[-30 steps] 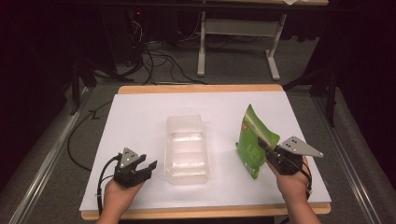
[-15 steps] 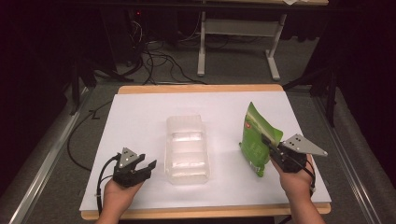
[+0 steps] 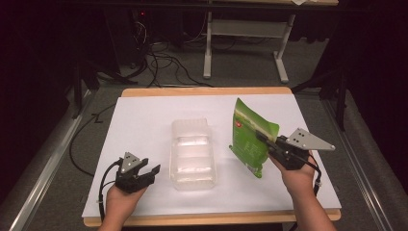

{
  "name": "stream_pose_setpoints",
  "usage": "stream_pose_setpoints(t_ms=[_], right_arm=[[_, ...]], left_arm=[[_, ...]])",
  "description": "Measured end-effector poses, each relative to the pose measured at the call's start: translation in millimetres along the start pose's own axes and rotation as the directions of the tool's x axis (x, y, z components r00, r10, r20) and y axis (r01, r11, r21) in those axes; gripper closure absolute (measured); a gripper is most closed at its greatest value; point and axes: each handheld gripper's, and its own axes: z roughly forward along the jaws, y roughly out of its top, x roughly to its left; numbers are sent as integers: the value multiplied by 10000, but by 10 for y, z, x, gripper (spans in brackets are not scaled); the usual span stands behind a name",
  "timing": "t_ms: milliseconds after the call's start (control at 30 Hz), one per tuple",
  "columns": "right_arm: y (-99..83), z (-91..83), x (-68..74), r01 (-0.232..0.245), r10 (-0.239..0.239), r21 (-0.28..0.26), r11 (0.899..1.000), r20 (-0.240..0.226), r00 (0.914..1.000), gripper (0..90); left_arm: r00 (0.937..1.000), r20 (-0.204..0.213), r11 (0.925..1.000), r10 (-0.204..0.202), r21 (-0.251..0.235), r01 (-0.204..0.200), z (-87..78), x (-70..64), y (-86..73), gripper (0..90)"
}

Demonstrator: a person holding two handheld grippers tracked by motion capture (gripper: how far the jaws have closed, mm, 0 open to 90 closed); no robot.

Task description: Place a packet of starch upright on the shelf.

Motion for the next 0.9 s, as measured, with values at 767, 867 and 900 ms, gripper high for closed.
stream_pose_setpoints(t_ms=[767, 867, 900], right_arm=[[465, 927, 281, 77, -377, -855, 9963, -3564, 9336, 900], [482, 1009, 297, 161, -440, -757, 9970, -3837, 9224, 900], [488, 1036, 302, 159, -450, -769, 9969, -3931, 9184, 900]], left_arm=[[10000, -72, 10000, -68, -24, 67, -10, 25, -11, 468], [9999, -97, 10000, -89, -10, 89, -10, 30, -14, 467], [9999, -95, 10000, -92, 25, 92, -12, 33, -14, 467]])
